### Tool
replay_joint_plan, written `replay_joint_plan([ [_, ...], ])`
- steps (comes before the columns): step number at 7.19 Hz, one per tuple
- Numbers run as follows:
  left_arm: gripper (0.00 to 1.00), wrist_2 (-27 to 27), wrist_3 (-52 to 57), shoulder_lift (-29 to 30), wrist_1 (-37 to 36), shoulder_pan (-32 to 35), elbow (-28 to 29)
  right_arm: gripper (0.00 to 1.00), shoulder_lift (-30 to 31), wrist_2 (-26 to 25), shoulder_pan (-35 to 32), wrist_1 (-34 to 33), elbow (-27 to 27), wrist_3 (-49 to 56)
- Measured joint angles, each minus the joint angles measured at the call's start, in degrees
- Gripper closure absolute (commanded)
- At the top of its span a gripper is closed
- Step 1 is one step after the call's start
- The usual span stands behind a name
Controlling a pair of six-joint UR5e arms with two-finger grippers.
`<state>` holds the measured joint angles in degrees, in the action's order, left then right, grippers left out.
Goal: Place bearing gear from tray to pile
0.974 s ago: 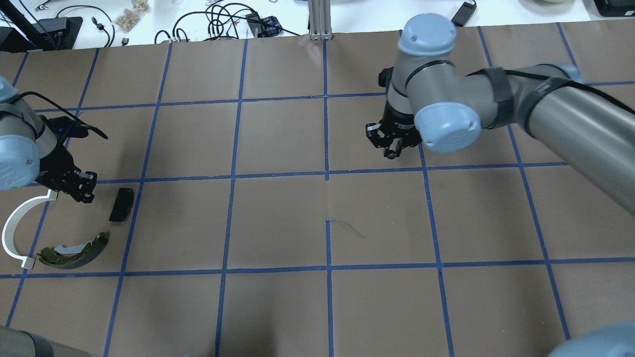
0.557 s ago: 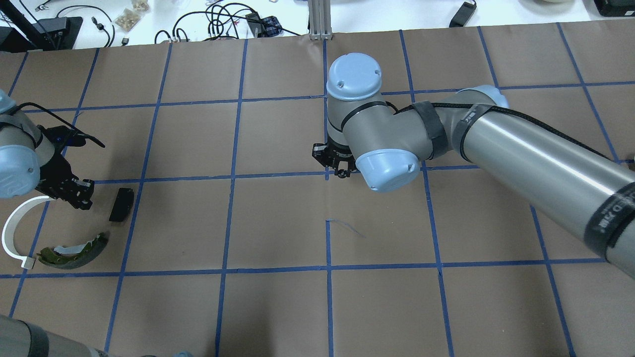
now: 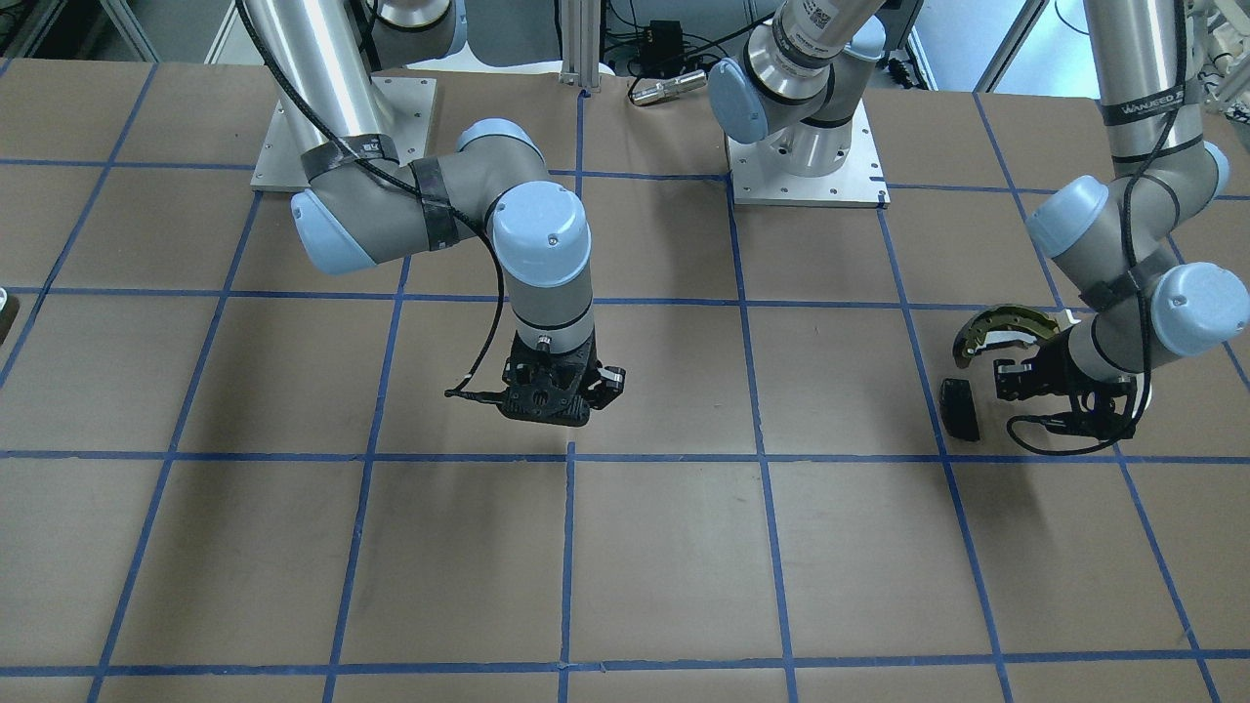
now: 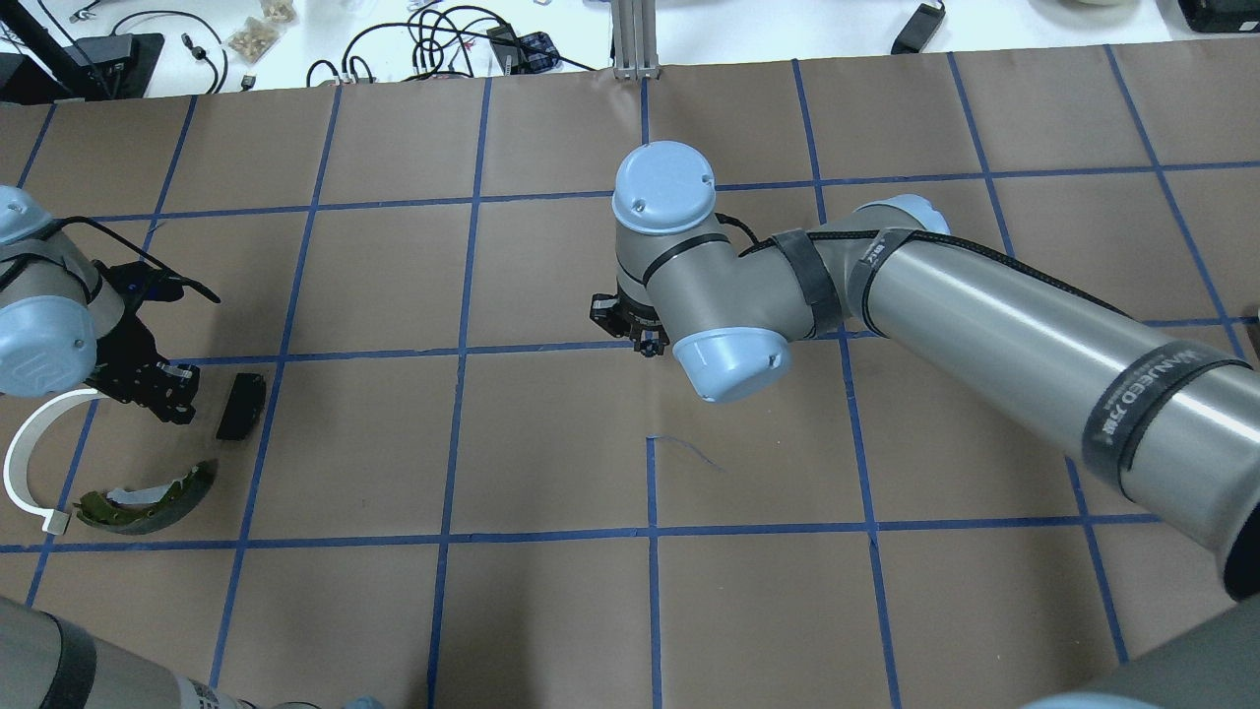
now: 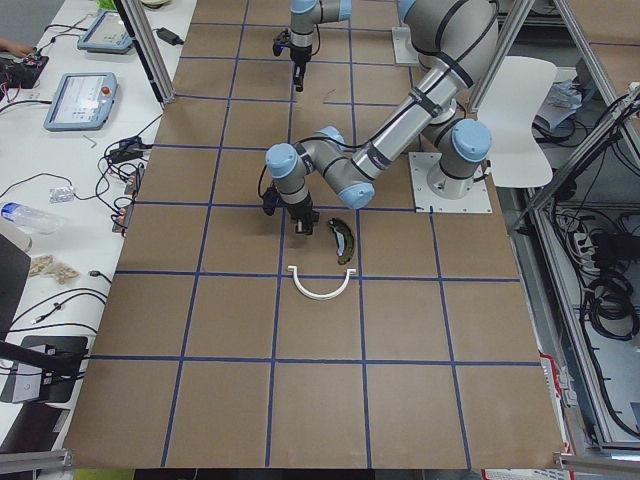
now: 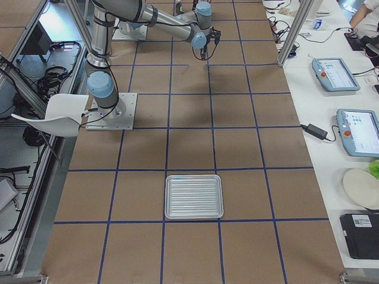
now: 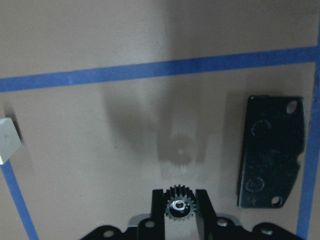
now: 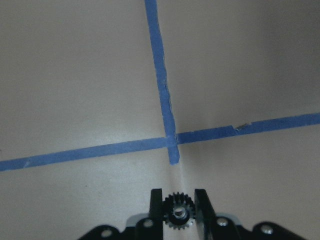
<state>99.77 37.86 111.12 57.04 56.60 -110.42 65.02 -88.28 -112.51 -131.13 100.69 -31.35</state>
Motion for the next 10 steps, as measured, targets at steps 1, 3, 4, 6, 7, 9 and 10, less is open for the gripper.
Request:
replay_joint_plan([
  [1, 0.00, 0.0, 0.1, 0.4, 0.0, 0.0, 0.0, 0.05, -0.6, 0.0, -0.1, -0.3, 0.0, 0.2],
  [3, 0.00, -0.1, -0.3, 0.8, 0.3, 0.1, 0.5, 0.00, -1.6, 0.0, -0.1, -0.3, -0.5, 1.5],
  [4, 0.00, -0.2, -0.6, 0.3, 0.6, 0.5, 1.0, 0.00, -1.6, -0.1, 0.1, 0.8, -2.1, 2.6],
  [6, 0.00, -2.5, -4.7, -1.2, 4.4, 2.6, 5.0, 0.00, -0.7, -0.9, 1.6, 9.4, -10.4, 6.6],
  [7, 0.00, -3.4, -8.4, -2.0, 9.5, 5.0, 8.9, 0.00, 0.8, -1.3, 3.5, 18.1, -16.6, 10.1],
  [9, 0.00, -5.5, -18.7, -3.2, 17.0, 13.6, 15.1, 0.11, 5.7, -2.0, 9.5, 36.0, -26.3, 17.9],
  [10, 0.00, -7.5, -25.7, -3.2, 17.9, 19.5, 16.5, 0.19, 9.2, -2.5, 12.3, 43.1, -27.8, 22.1],
])
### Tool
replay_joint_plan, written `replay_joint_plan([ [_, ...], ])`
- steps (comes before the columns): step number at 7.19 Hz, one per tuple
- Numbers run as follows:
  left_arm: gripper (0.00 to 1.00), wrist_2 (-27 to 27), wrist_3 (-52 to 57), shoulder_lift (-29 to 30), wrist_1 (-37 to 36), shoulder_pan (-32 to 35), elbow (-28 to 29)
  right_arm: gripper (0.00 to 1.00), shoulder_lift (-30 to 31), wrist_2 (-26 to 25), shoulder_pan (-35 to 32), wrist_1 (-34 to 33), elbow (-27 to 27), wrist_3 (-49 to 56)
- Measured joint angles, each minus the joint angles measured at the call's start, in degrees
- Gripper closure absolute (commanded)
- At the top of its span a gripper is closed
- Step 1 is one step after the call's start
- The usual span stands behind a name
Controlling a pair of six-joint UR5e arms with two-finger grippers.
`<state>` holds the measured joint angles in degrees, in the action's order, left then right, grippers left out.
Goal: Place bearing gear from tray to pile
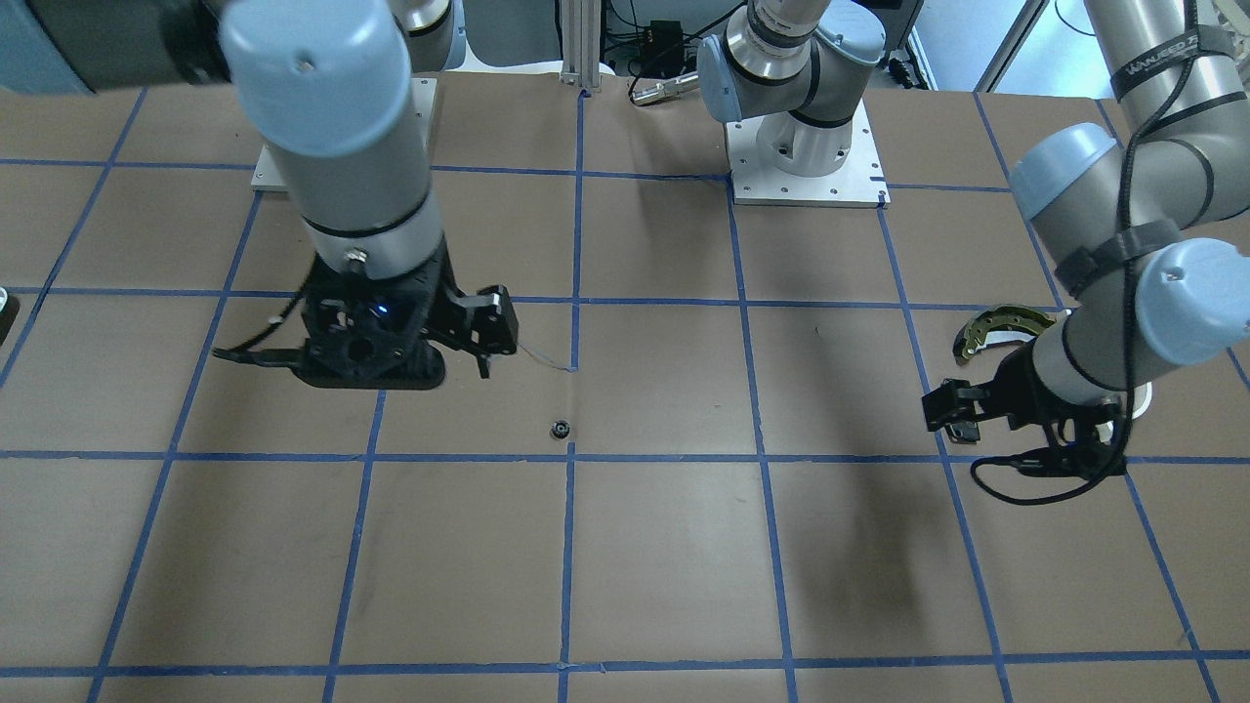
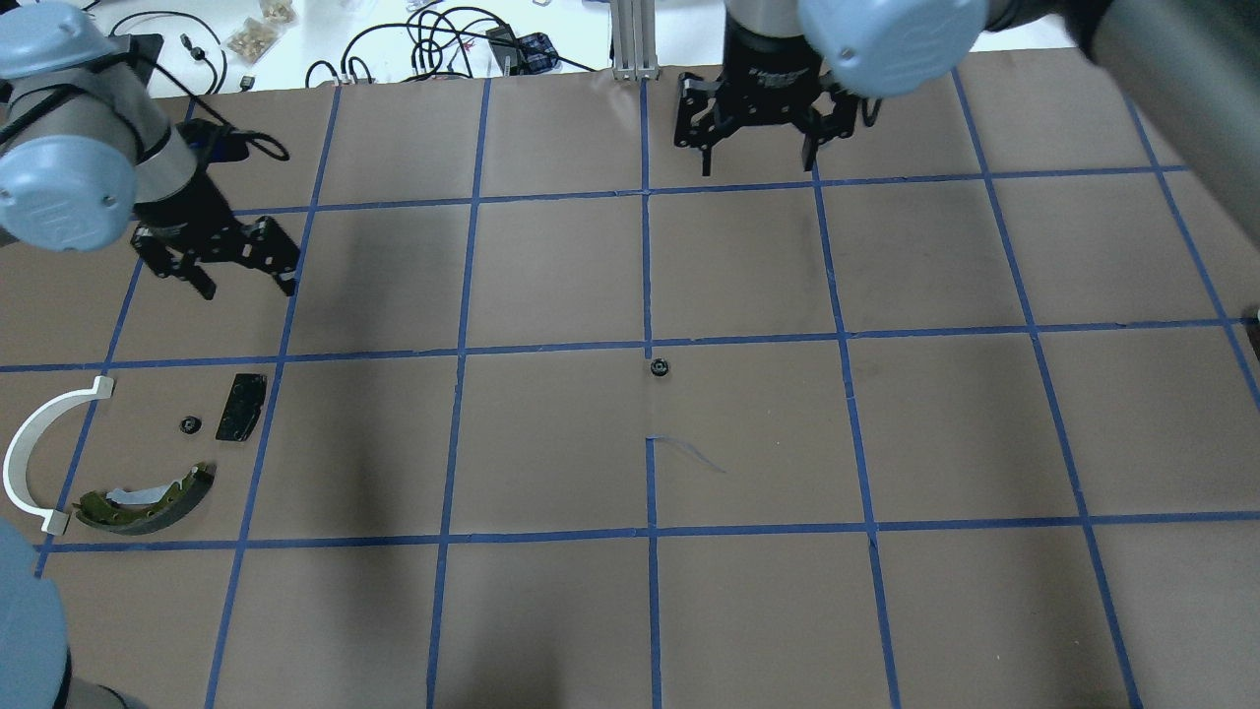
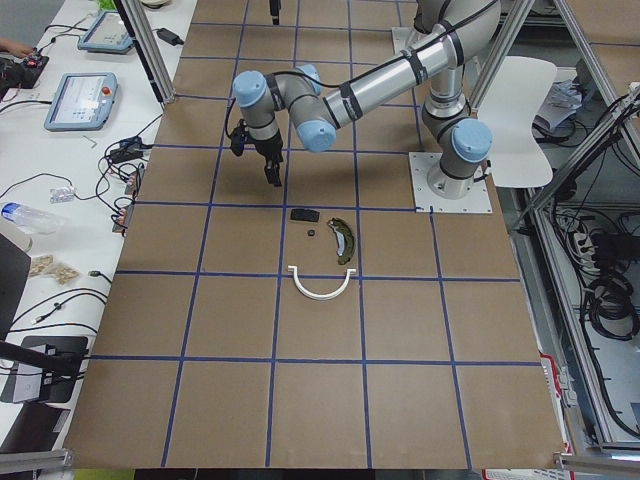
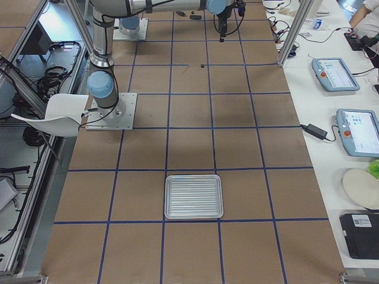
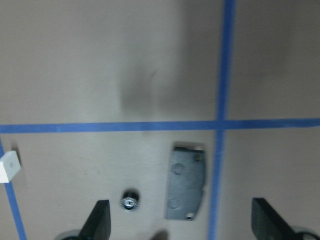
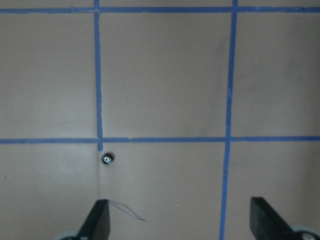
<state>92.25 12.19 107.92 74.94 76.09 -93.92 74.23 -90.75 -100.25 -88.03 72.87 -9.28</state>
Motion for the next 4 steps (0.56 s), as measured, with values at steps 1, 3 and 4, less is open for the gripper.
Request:
replay_joint_plan([
  [1, 0.00, -1.2, -6.1, 0.3, 0.1, 5.8, 0.6, 0.22, 3.7, -0.6, 2.5, 5.9, 0.5, 4.5],
  [3, 0.00, -4.8, -14.9, 1.5, -3.0, 15.0, 0.4, 0.00, 9.7, -0.8, 6.7, 6.0, 7.4, 9.6],
  [4, 0.00, -6.7, -18.6, 2.4, -6.4, 18.5, -0.4, 0.00, 11.7, -0.6, 7.6, -0.8, 12.0, 10.6],
])
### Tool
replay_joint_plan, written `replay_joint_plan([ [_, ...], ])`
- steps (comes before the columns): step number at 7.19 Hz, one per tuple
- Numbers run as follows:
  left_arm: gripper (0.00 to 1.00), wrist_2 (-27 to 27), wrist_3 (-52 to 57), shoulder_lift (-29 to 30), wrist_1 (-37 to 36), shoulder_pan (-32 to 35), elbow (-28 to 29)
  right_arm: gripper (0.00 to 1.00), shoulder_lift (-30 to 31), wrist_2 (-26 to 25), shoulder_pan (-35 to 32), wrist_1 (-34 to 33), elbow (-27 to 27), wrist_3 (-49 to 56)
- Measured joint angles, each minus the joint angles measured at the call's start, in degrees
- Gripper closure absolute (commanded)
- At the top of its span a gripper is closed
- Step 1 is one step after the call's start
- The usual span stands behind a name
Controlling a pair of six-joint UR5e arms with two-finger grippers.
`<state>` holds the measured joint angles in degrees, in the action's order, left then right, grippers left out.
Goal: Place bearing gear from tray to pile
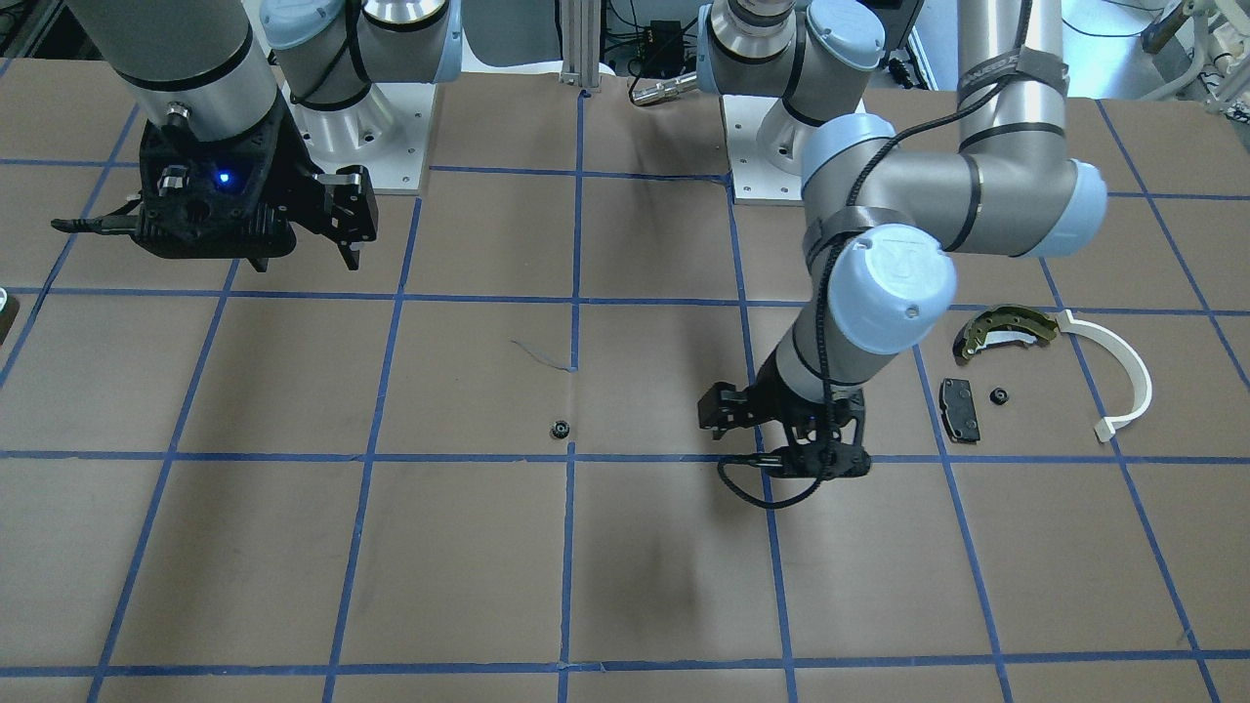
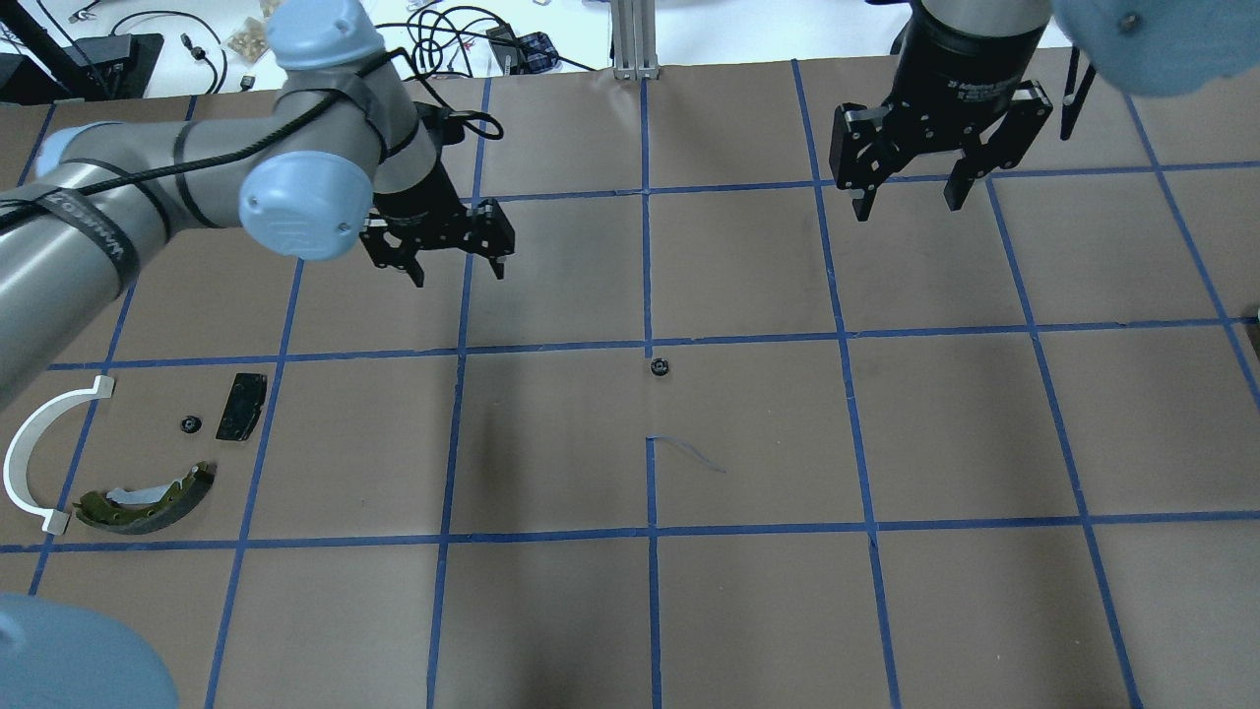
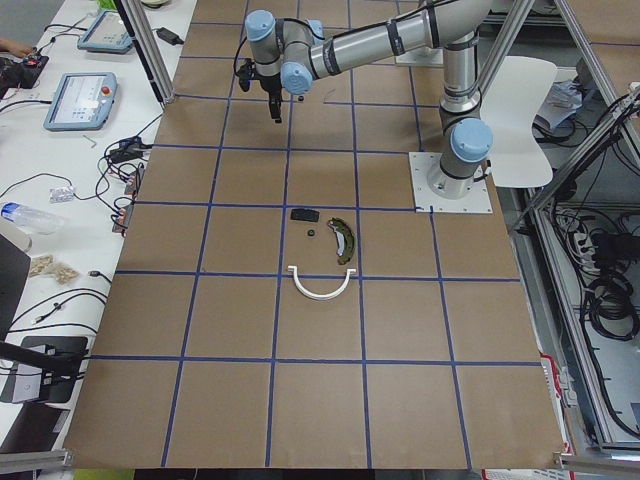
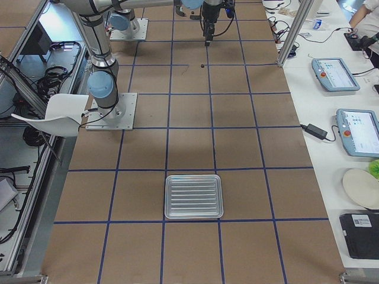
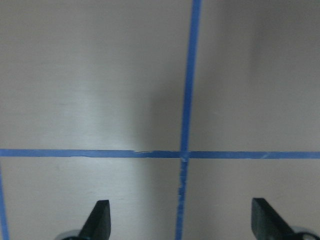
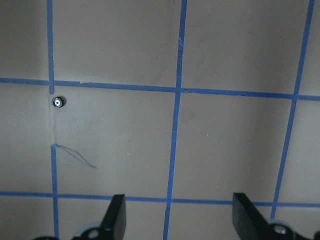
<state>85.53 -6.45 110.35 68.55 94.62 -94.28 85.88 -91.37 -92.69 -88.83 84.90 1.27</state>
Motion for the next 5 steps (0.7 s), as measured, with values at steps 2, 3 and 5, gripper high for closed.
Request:
replay_joint_plan([
  [2, 0.00, -1.3, -5.3, 2.3, -4.2, 5.9, -1.3, 0.00, 1.4, 0.4, 0.5, -9.2, 2.0, 0.3],
  [3, 0.00, -1.5, -7.7, 3.5, -5.5, 8.4, -1.5, 0.00, 1.5, 0.4, 0.5, -8.3, 1.6, 0.0],
  [5, 0.00, -1.6, -10.8, 6.4, -9.8, 12.3, -1.6, 0.00, 1.5, 0.3, 0.6, -3.5, 0.8, -1.6],
])
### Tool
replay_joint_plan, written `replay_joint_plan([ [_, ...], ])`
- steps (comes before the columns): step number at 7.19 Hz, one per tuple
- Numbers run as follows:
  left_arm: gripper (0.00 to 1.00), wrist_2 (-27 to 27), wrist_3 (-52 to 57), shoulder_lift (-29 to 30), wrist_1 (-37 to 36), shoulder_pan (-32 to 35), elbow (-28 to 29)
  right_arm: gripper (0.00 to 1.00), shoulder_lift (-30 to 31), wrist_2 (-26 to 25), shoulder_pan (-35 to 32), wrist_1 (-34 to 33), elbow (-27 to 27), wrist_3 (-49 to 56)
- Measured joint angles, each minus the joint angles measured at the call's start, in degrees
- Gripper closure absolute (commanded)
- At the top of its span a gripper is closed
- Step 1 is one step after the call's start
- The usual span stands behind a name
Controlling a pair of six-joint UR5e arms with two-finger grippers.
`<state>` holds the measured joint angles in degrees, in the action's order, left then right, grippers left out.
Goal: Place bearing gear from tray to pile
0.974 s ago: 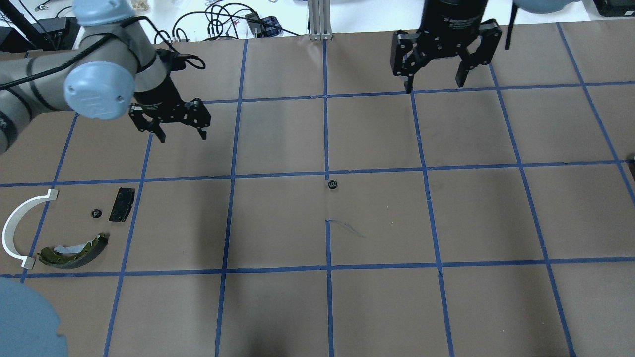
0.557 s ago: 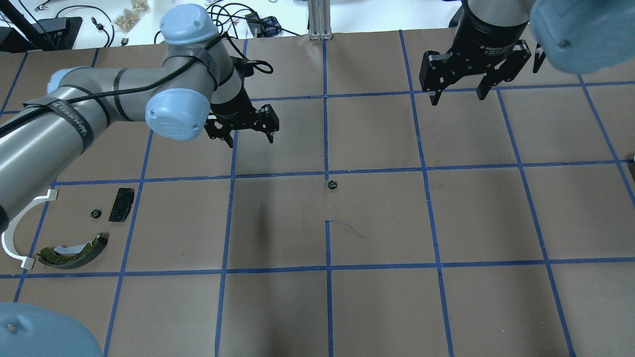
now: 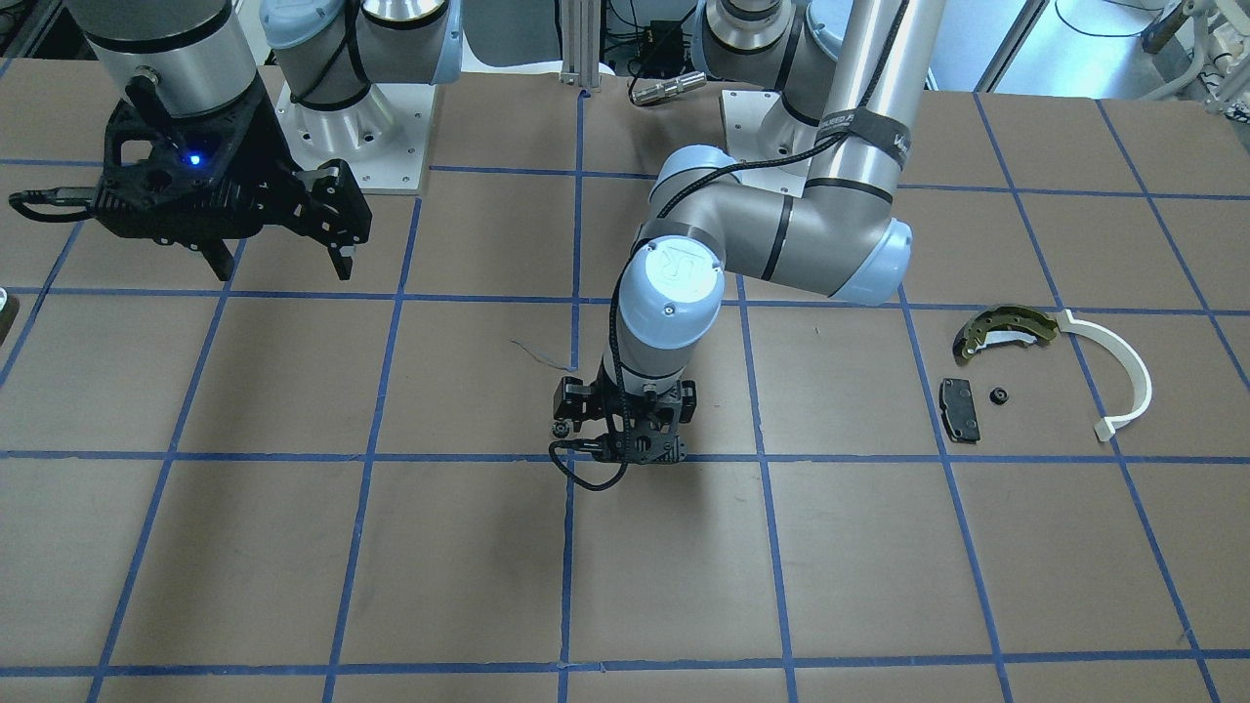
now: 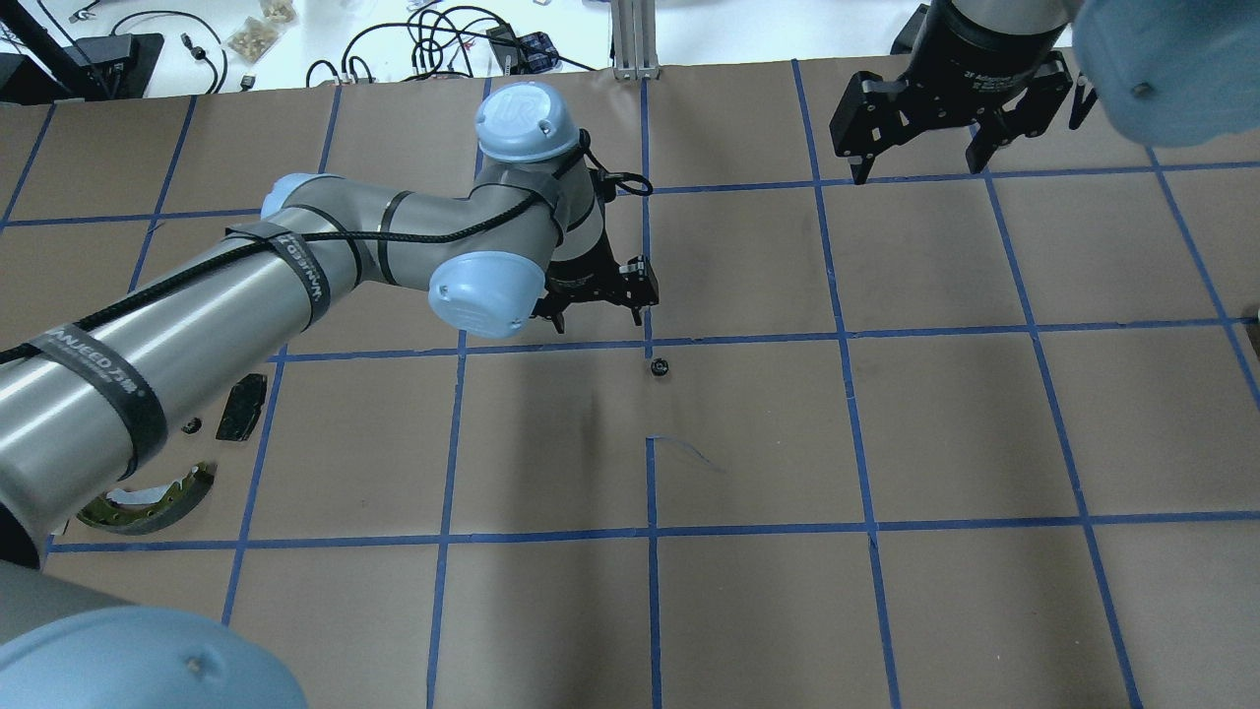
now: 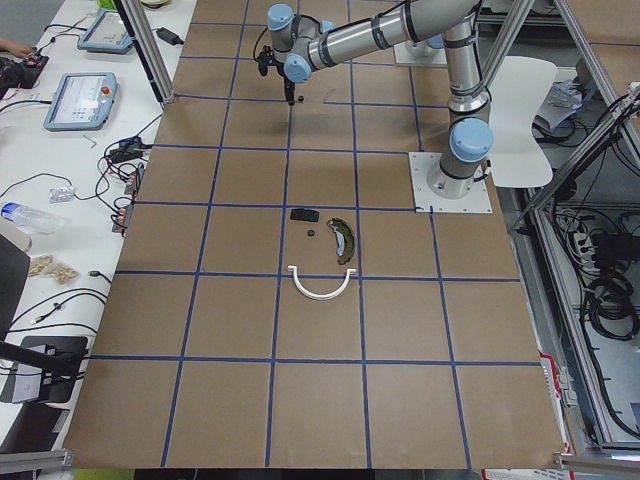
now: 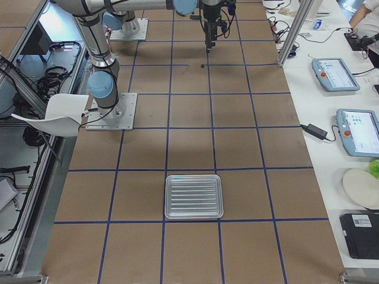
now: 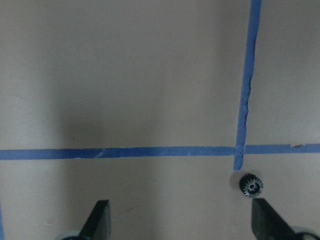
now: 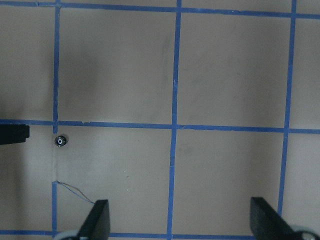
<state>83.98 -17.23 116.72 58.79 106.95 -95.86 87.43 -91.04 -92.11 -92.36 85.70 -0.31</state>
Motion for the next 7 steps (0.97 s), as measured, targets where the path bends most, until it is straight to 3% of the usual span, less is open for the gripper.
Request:
replay_joint_plan([
  [1, 0.00, 0.0, -0.5, 1.5, -2.0, 1.8, 0.0, 0.00, 0.1, 0.2, 0.0, 1.2, 0.1, -2.2],
  [2, 0.09, 0.1, -1.1, 2.7, -3.5, 3.2, 0.0, 0.00, 0.1, 0.3, 0.0, 1.6, 0.2, -3.9],
  [3, 0.31, 0.1, -2.1, 3.7, -4.6, 4.2, 0.0, 0.00, 0.2, 0.4, 0.0, 1.2, 0.2, -4.5],
  [4, 0.44, 0.1, -3.0, 4.6, -5.5, 4.7, 0.0, 0.00, 0.2, 0.4, 0.0, 0.0, 0.3, -4.7],
  [7, 0.47, 0.4, -4.3, 6.0, -6.3, 5.8, 0.0, 0.00, 0.2, 0.5, -0.1, -1.9, 0.4, -4.6],
])
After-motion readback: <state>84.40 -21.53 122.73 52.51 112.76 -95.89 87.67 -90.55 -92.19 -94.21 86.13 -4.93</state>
